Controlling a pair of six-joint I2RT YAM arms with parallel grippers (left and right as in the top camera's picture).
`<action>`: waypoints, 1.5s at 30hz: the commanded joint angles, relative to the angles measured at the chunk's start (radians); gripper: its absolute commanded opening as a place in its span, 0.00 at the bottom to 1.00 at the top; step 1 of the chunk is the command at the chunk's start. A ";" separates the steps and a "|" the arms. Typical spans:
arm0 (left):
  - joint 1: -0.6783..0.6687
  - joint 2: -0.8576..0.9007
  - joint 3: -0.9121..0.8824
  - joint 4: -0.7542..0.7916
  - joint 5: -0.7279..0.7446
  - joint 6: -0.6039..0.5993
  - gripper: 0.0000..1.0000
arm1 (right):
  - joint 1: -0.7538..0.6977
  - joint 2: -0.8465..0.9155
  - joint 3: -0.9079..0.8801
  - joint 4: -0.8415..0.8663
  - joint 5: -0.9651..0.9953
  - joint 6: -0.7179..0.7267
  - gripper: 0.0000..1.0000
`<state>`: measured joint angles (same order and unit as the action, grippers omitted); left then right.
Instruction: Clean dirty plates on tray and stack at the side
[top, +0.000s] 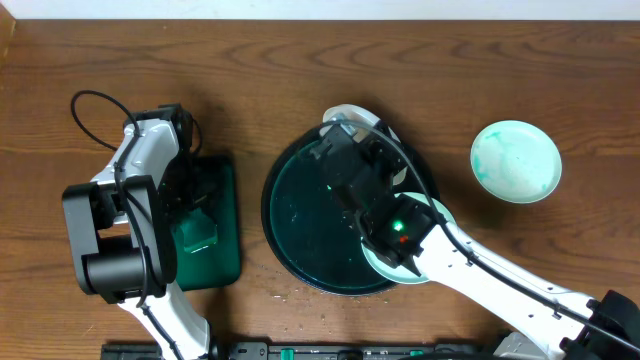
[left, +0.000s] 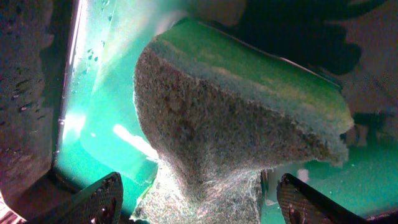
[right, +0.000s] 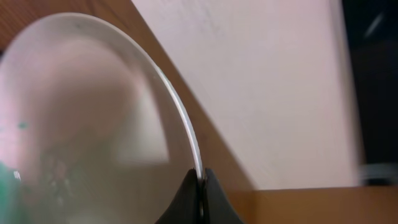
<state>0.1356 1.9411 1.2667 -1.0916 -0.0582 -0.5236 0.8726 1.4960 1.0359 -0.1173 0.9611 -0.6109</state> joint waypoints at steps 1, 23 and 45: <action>0.004 -0.002 -0.006 -0.003 -0.001 -0.010 0.80 | 0.006 -0.016 0.000 0.010 0.101 -0.311 0.01; 0.004 -0.002 -0.006 0.000 -0.001 -0.010 0.80 | 0.061 -0.016 0.000 0.021 0.176 -0.606 0.01; 0.004 -0.002 -0.006 0.001 -0.001 -0.010 0.80 | 0.063 -0.016 0.000 0.024 0.195 -0.629 0.01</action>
<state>0.1356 1.9411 1.2667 -1.0912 -0.0582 -0.5236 0.9215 1.4960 1.0359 -0.0990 1.1271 -1.2243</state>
